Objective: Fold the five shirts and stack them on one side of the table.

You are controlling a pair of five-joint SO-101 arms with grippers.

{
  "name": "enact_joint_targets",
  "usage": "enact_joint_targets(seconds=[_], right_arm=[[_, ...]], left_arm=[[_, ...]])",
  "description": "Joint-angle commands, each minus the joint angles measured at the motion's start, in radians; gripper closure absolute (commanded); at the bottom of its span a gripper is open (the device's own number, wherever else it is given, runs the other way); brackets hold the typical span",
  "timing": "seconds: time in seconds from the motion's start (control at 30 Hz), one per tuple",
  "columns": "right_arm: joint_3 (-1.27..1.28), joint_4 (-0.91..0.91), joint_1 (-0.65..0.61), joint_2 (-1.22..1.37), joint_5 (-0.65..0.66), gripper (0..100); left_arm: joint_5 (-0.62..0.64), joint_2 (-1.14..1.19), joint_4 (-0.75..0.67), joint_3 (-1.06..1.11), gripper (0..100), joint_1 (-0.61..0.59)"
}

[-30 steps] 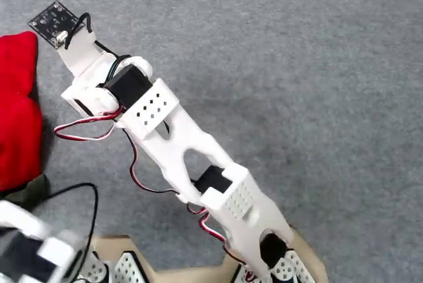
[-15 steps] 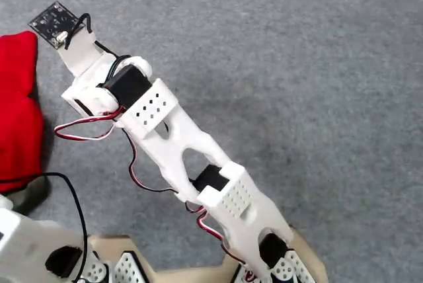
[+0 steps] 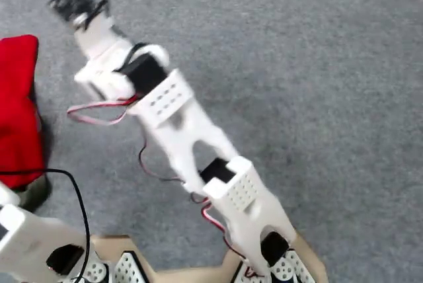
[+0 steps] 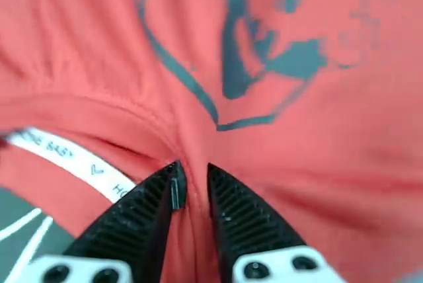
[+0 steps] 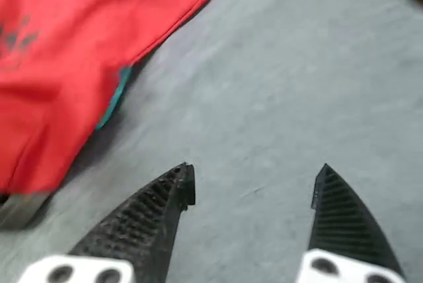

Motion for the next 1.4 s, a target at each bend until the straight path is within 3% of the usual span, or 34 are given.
enact_joint_targets(seconds=[0.0, 0.2, 0.37, 0.57, 0.7, 0.9, 1.13, 1.37], right_arm=[[-0.131, 0.005, 0.113, -0.01, -0.011, 70.6], [-0.332, 0.172, 0.315, -0.01, -0.006, 70.6], [-0.312, 0.252, 0.509, -0.074, -0.011, 70.6], [-0.311, 0.25, 0.619, -0.162, -0.003, 70.6], [-0.306, 0.25, 0.639, -0.179, -0.003, 70.6], [-0.306, 0.252, 0.638, -0.177, -0.002, 70.6], [-0.303, 0.252, 0.625, -0.173, -0.003, 70.6], [-0.303, 0.252, 0.599, -0.137, -0.003, 70.6]], left_arm=[[0.006, -0.143, 0.094, -0.141, 98, 0.112], [0.006, -0.3, 0.186, -0.227, 98, 0.341], [0.005, -0.41, 0.21, -0.23, 98, 0.522], [0.006, -0.43, 0.219, -0.226, 98, 0.664], [0.0, -0.429, 0.204, -0.184, 98, 0.681], [-0.002, -0.429, 0.006, -0.092, 98, 0.413], [-0.003, -0.427, -0.402, -0.015, 98, 0.018], [-0.003, -0.429, -0.566, 0.06, 98, -0.163]])
